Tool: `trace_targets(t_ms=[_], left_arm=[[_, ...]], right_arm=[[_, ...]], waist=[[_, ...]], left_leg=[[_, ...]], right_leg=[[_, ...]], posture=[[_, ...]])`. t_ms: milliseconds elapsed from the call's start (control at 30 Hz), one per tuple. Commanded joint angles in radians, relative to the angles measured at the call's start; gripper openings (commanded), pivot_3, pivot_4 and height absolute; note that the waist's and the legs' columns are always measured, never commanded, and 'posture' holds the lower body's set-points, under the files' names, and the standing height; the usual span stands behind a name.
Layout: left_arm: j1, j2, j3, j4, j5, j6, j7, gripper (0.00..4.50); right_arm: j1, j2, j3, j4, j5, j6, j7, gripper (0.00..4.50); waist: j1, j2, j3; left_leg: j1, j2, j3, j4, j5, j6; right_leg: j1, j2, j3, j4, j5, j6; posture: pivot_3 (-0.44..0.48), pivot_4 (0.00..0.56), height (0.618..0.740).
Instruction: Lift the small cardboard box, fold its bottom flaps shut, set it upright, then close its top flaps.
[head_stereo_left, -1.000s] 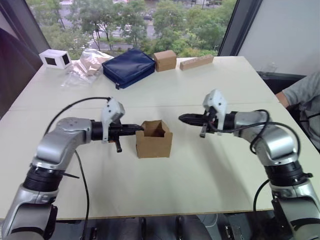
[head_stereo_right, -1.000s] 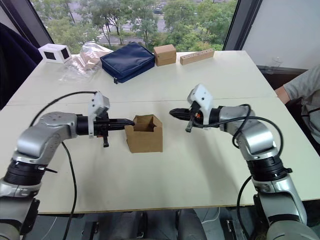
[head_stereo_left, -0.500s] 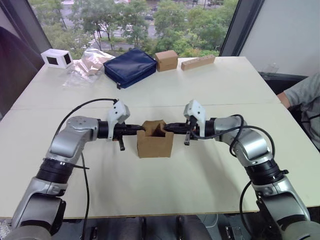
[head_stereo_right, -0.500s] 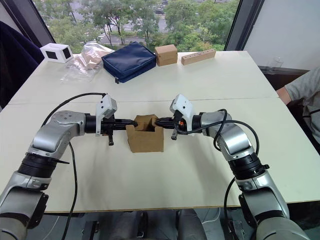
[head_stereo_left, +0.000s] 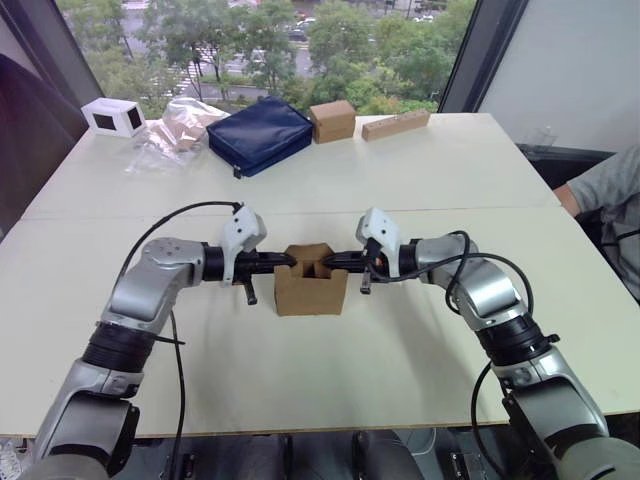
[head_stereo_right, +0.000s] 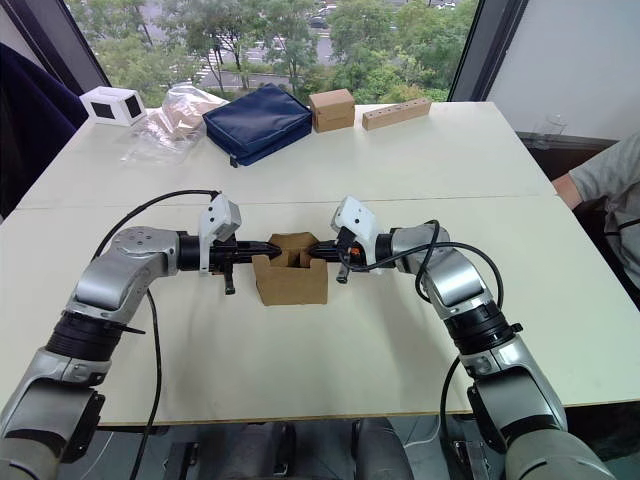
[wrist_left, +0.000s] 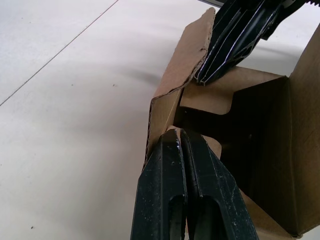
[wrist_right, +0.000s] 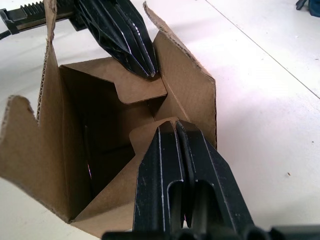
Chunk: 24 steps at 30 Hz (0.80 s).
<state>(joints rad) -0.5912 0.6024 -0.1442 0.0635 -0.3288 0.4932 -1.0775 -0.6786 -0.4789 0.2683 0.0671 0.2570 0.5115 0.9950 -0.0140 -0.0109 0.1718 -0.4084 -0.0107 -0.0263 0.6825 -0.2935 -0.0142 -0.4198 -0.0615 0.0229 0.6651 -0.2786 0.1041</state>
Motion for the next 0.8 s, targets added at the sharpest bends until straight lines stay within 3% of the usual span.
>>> trace_targets(t_ms=[33,300,400,500,633,800], left_arm=[[-0.016,-0.009,0.068,-0.018,-0.059,0.042,0.013,0.06],[-0.154,0.036,0.228,0.095,-0.202,0.15,-0.028,0.06],[-0.206,0.036,0.194,0.234,-0.131,0.062,-0.041,0.06],[-0.282,0.0,0.124,0.476,-0.022,-0.093,-0.08,0.06],[-0.365,-0.08,0.026,0.764,0.111,-0.291,-0.142,0.06],[-0.428,-0.145,0.004,0.974,0.184,-0.417,-0.185,0.06]], right_arm=[[-0.012,-0.001,-0.049,-0.038,0.02,-0.014,-0.002,0.0],[-0.023,-0.098,-0.25,-0.215,0.158,0.095,-0.019,0.0],[-0.009,-0.142,-0.293,-0.307,0.197,0.151,-0.037,0.0],[0.057,-0.2,-0.305,-0.514,0.27,0.268,-0.058,0.0],[0.155,-0.244,-0.201,-0.741,0.275,0.351,-0.118,0.0],[0.177,-0.207,-0.107,-0.813,0.251,0.386,-0.216,0.0]], waist=[[0.0,0.0,0.0],[0.003,0.0,0.0],[0.002,0.0,0.0],[0.003,0.0,0.0],[0.005,0.0,0.0],[-0.003,-0.001,0.001]], left_leg=[[0.0,0.0,0.0,0.0,0.0,0.0],[0.0,0.0,0.0,0.0,0.0,0.0],[0.0,0.0,0.0,0.0,0.0,0.0],[0.0,0.0,0.0,0.0,0.0,0.0],[-0.001,-0.002,-0.001,0.0,0.0,0.0],[-0.001,-0.007,-0.001,0.0,0.0,0.0]], right_leg=[[0.0,0.0,0.0,0.0,0.0,0.0],[0.0,0.0,0.0,0.0,0.0,0.0],[0.0,0.0,-0.001,0.0,0.0,0.0],[0.0,0.0,-0.001,0.0,0.0,0.0],[0.0,0.0,-0.001,0.0,0.0,0.0],[0.0,-0.001,-0.001,0.0,0.0,0.0]], posture=[[0.0,0.15,0.74],[0.0,0.15,0.74],[0.0,0.15,0.74],[0.0,0.15,0.74],[0.0,0.15,0.74],[0.0,0.15,0.74]])
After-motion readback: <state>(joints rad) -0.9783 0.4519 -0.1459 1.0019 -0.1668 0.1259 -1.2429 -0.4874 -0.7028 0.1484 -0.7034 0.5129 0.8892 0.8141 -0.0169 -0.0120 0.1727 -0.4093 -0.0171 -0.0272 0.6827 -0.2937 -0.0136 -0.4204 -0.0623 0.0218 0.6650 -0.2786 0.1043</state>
